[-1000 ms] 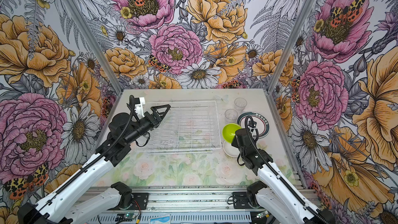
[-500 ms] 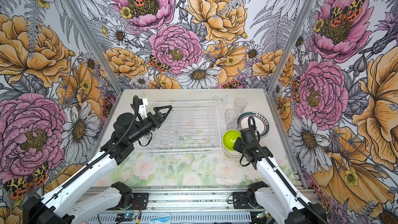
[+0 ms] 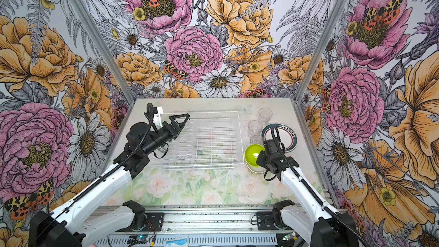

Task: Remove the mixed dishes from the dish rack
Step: 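Lower the lime-green bowl onto the orange bowl with the right gripper and release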

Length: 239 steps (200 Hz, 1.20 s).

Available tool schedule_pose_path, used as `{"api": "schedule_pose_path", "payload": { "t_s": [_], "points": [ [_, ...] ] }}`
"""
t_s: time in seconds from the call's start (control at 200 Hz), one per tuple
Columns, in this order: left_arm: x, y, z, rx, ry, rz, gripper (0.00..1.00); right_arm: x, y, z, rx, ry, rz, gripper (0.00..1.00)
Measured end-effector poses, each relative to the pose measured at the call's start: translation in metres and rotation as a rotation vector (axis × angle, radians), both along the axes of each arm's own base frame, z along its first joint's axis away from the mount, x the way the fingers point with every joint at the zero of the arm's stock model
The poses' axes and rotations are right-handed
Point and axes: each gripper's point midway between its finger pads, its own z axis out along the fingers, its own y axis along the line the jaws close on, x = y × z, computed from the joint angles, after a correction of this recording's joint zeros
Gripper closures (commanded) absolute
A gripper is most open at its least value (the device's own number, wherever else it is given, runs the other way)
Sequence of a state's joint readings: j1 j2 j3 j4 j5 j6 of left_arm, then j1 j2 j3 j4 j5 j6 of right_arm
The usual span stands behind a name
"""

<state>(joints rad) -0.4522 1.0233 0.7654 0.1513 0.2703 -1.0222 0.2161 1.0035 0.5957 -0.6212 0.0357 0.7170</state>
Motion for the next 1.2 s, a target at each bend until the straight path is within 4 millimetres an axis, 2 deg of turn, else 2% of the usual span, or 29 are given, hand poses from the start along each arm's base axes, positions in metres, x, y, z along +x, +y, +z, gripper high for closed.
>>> {"api": "schedule_pose_path", "payload": {
  "t_s": [0.155, 0.465, 0.716, 0.816, 1.196],
  "points": [
    [0.002, -0.001, -0.005, -0.009, 0.016, -0.007, 0.01, -0.001, -0.001, -0.002, -0.002, 0.009, -0.001, 1.00],
    [0.002, -0.002, -0.002, -0.023, 0.013, -0.009, 0.01, -0.002, 0.001, -0.003, 0.000, 0.015, 0.008, 1.00],
    [0.002, -0.002, -0.002, -0.025, 0.014, -0.009, 0.01, -0.004, 0.000, -0.013, -0.022, 0.056, 0.028, 1.00],
    [0.002, -0.002, -0.002, -0.026, 0.014, -0.009, 0.01, -0.005, -0.001, -0.013, -0.026, 0.059, 0.029, 0.86],
    [0.000, -0.001, 0.002, -0.036, 0.009, -0.008, 0.01, -0.004, -0.004, -0.008, -0.044, 0.035, 0.030, 0.54]
  ]
}}
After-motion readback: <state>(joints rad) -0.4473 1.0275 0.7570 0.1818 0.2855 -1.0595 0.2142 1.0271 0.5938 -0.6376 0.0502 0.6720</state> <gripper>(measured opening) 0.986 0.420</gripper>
